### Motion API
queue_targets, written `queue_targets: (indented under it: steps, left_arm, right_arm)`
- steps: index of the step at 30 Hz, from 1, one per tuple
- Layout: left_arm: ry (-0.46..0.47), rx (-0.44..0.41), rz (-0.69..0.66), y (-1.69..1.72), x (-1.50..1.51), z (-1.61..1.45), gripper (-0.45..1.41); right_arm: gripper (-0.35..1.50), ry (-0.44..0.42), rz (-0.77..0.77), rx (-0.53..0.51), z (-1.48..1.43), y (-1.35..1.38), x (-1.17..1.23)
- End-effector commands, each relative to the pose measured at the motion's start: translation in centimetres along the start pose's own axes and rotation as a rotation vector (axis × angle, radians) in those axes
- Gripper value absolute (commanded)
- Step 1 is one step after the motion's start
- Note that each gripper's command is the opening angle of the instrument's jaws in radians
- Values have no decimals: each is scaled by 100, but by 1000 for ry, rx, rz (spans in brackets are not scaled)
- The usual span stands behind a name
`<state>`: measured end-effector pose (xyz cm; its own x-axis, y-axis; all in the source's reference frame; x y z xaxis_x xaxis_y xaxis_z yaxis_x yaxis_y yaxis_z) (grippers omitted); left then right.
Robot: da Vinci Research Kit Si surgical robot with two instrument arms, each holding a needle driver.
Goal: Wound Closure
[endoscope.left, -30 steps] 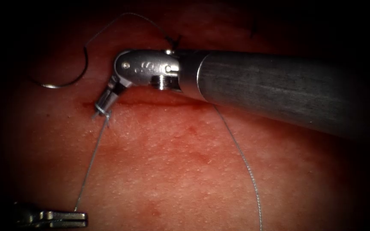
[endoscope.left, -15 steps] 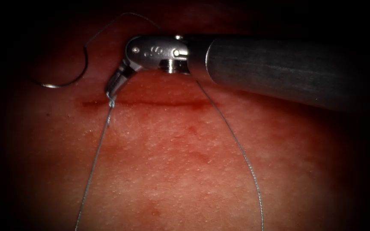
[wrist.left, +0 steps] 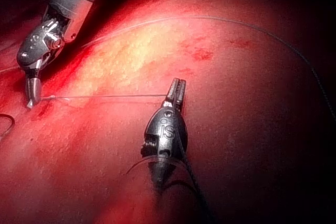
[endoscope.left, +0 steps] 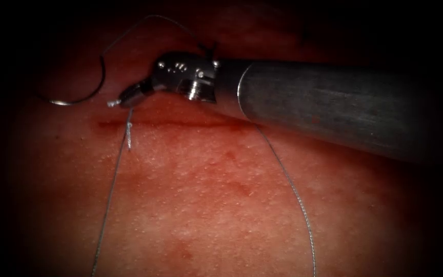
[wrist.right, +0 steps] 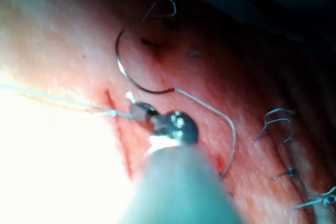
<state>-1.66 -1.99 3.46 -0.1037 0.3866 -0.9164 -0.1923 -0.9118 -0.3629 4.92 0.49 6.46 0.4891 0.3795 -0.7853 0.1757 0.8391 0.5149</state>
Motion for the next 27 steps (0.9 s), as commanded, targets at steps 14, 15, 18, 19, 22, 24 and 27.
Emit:
queue_targets:
  steps: [14,15,18,19,22,24,27]
  left_arm:
    - [-1,1,-15,-21,17,3,-45]
    - [-4,7,-8,-26,20,2,-45]
    - [-21,39,29,-54,35,-2,-45]
    - [-30,52,52,-70,42,-4,-45]
    - [-53,84,100,-93,52,-7,-45]
    - [-62,93,124,-107,58,-9,-45]
    - [-82,107,197,-139,74,-13,-45]
  right_arm:
    - [-16,91,276,-166,-22,4,-11]
    - [10,102,286,-179,-25,3,-11]
    - [74,195,264,-238,-45,3,-6]
    - [88,230,235,-265,-57,3,-3]
    - [116,252,197,-306,-76,1,3]
    - [123,255,195,-332,-87,-4,7]
    - [128,291,162,-388,-88,-35,12]
